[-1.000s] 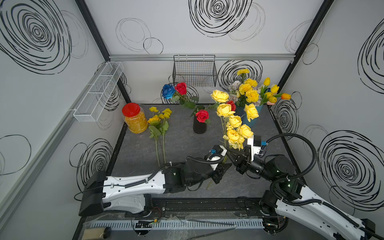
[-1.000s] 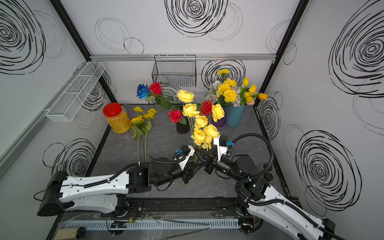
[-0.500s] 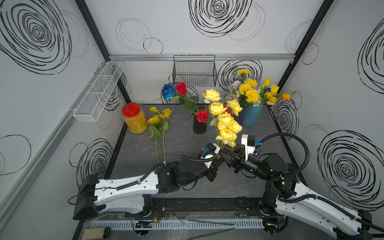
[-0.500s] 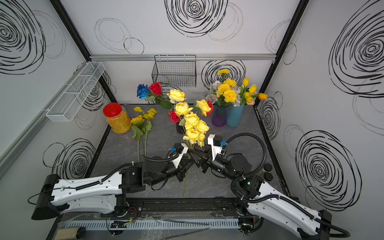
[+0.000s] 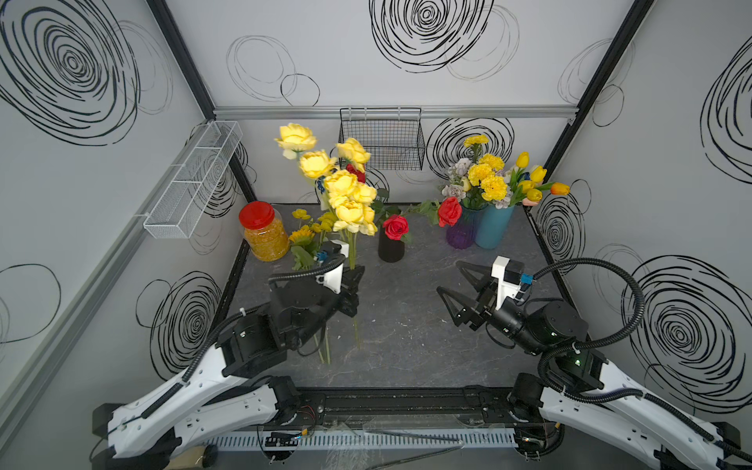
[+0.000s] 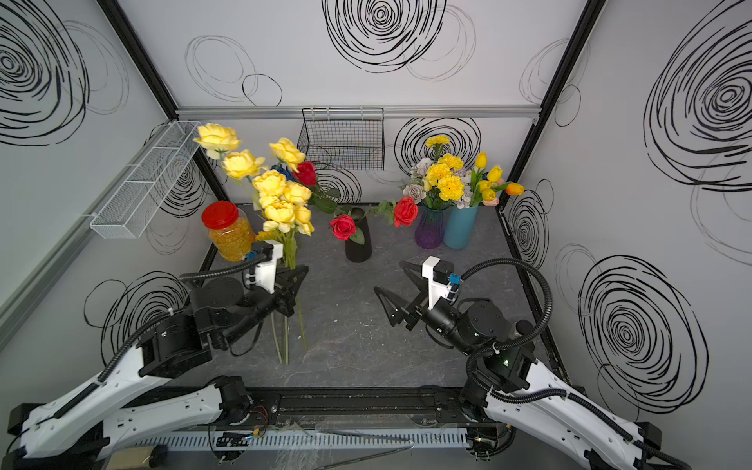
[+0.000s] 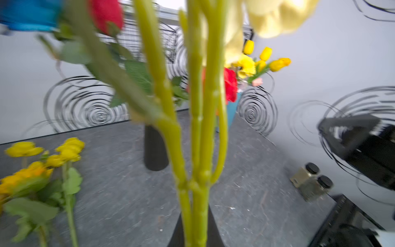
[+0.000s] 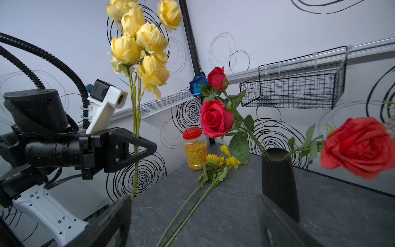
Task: Pick out yellow flowers from the vase
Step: Place the flower at the center of the board.
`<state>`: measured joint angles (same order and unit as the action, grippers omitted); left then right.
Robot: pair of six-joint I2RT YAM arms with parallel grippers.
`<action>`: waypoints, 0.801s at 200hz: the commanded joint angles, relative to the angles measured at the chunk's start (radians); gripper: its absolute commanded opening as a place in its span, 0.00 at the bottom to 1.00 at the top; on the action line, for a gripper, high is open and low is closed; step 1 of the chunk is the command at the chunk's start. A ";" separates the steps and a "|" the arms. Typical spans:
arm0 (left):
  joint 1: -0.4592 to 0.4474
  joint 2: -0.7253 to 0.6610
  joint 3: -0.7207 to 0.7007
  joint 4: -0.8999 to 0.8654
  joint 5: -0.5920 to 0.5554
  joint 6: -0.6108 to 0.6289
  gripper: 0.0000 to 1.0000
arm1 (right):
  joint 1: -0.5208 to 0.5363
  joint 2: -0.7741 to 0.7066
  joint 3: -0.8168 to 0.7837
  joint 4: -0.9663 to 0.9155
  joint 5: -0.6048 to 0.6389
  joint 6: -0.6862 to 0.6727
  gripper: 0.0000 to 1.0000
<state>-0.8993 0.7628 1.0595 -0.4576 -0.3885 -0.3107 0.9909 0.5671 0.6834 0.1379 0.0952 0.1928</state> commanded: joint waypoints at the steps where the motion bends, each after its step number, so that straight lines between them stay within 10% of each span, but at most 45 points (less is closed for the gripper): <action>1: 0.143 -0.026 0.038 -0.184 0.024 0.019 0.00 | 0.000 -0.014 -0.017 -0.027 0.090 -0.038 0.93; 60: 0.644 0.093 -0.027 -0.224 0.390 0.020 0.00 | -0.004 -0.016 -0.024 -0.064 0.139 -0.024 0.98; 160: 0.692 0.513 -0.129 -0.150 0.437 0.034 0.00 | -0.036 -0.059 -0.068 -0.087 0.219 -0.011 1.00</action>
<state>-0.2214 1.2034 0.9482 -0.6640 0.0299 -0.2909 0.9707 0.5297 0.6365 0.0551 0.2760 0.1799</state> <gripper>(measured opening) 0.095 0.999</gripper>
